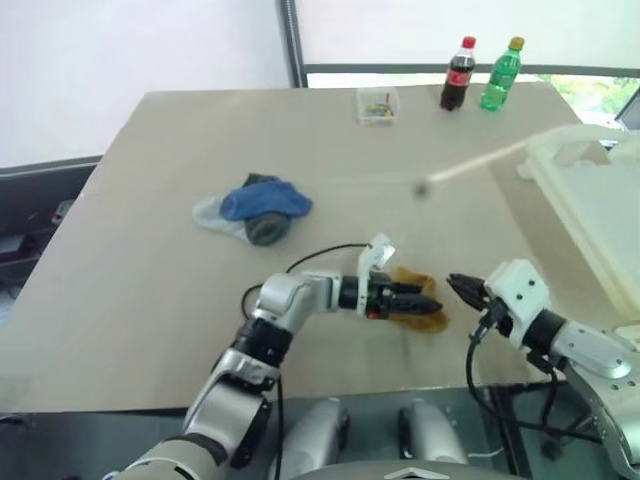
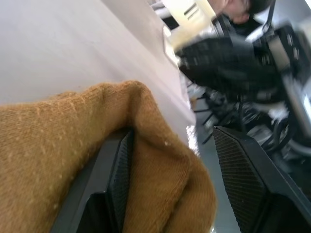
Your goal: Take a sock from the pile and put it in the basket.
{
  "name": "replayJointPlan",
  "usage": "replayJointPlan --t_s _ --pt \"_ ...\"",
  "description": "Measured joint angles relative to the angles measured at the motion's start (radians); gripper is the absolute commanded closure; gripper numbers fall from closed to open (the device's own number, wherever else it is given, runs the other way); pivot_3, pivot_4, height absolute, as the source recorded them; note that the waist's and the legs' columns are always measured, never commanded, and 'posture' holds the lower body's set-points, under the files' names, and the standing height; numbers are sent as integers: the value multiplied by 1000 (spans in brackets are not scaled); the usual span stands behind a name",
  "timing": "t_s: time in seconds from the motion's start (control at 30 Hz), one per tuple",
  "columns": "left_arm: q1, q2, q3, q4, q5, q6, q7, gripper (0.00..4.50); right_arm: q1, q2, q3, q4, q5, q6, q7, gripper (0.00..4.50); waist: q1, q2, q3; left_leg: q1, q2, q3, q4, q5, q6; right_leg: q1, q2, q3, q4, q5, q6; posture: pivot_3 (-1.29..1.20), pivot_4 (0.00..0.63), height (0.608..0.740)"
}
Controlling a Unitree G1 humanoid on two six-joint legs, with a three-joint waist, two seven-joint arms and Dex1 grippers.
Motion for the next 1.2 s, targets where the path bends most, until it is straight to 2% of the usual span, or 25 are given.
replayJointPlan --t_s 0.3,0.37,0.5,0.73,0.83,0.87,0.97,1.07,1.1,1.2 --pt "73 129 37 -155 17 -108 -28 1747 -175 32 147 121 3 6 7 4371 -2 0 1 0 0 0 -1 0 0 0 0 0 -1 0 0 0 150 740" --pt "83 143 45 -173 19 -124 -28 1747 -179 27 168 140 -7 0 12 4371 0 0 1 -1 0 -1 -1 0 0 0 0 -1 -1 0 0 0 150 740" --pt "139 214 69 -250 40 -189 -25 1747 -137 -54 241 228 -82 -58 41 4371 -1 1 1 -1 0 0 -2 0 0 -1 0 0 -2 0 0 0 150 740" --pt "221 245 86 -276 78 -297 -8 1747 -91 -35 222 268 -85 -172 46 4371 1 1 0 0 0 -1 -2 0 0 0 0 -1 -2 0 0 0 150 740" --pt "222 239 91 -276 96 -339 2 1747 -98 -16 196 270 -33 -164 63 3597 0 1 1 0 0 0 -2 0 0 0 0 -1 -2 0 0 0 150 740" --pt "225 238 91 -276 104 -356 4 1747 -105 -1 175 264 0 -148 64 3008 -2 1 1 0 0 0 -2 0 0 0 0 0 -1 0 0 0 150 740" --pt "231 238 94 -274 117 -390 10 1747 -105 4 119 204 64 -83 49 1815 -1 1 1 0 0 -1 -2 0 0 -1 0 0 -1 0 0 0 150 740" --pt "239 241 102 -261 127 -414 10 1747 -87 7 76 118 116 -6 23 358 -1 1 1 0 0 -1 -2 0 0 0 0 0 -2 0 0 0 150 740" --pt "240 243 104 -260 129 -417 10 1747 -80 6 74 107 121 6 21 60 -1 1 1 0 0 -1 -2 0 0 0 0 -1 -2 0 0 0 150 740" --pt "241 249 113 -249 137 -439 10 1747 -35 8 77 62 143 66 -3 60 0 1 1 0 0 -1 -2 0 1 0 0 0 -2 0 0 0 150 739"
